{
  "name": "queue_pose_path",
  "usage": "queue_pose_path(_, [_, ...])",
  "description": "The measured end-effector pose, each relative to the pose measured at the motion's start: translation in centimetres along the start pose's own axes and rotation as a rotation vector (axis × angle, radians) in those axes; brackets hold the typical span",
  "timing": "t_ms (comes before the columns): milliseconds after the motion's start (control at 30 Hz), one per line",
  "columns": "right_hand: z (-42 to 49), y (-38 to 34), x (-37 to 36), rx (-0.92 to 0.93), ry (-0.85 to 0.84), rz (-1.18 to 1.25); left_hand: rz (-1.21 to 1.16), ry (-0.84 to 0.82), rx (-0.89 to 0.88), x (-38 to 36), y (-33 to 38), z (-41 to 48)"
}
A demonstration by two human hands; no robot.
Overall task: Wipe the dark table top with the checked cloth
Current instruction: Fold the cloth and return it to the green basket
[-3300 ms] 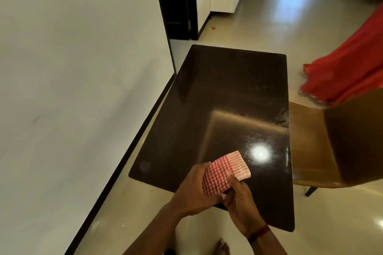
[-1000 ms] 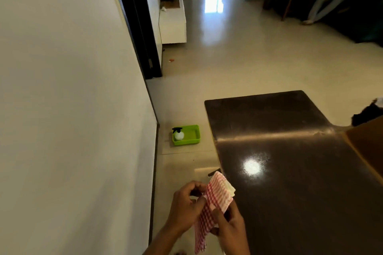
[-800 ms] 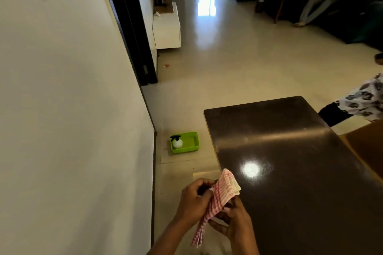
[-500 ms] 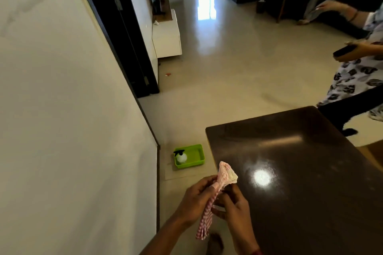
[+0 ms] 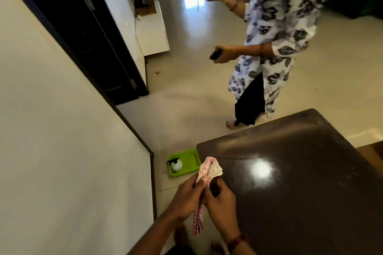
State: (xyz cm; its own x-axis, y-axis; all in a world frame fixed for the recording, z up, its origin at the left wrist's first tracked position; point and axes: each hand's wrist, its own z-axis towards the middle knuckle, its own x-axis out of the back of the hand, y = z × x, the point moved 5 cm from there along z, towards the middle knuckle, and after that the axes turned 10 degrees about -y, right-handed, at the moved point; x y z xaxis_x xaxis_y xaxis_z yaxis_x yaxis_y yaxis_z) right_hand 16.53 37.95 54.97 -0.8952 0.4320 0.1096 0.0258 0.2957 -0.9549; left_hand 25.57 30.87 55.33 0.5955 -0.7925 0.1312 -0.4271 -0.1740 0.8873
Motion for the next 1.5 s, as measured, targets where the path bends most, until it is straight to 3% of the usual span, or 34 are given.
queue_pose_path(333, [7.8,1.0,-2.3,-0.160,0.150,0.083,-0.169,0.059,0.076,7.4,-0.6,7.0])
queue_pose_path(633, [20.3,-3.1,-6.0,-0.213,0.246,0.073,-0.149,0.138,0.090,23.5,2.0,18.6])
queue_pose_path(1033, [33.5,-11.5,-9.6,-0.070,0.301,0.057,-0.209,0.038,-0.002,34.2,6.9,29.3])
queue_pose_path(1267, [44.3,-14.9,-12.7,0.004,0.139,-0.020,-0.261,0.233,0.004,40.2,7.2,33.3])
queue_pose_path(1400, [50.9,-16.5,-16.6,0.059,-0.130,-0.106,-0.344,0.405,0.065,44.7,6.2,35.6])
queue_pose_path(1500, [55.8,-16.5,-19.0,0.134,-0.338,-0.299,-0.472,0.545,0.169,47.1,4.5,37.0])
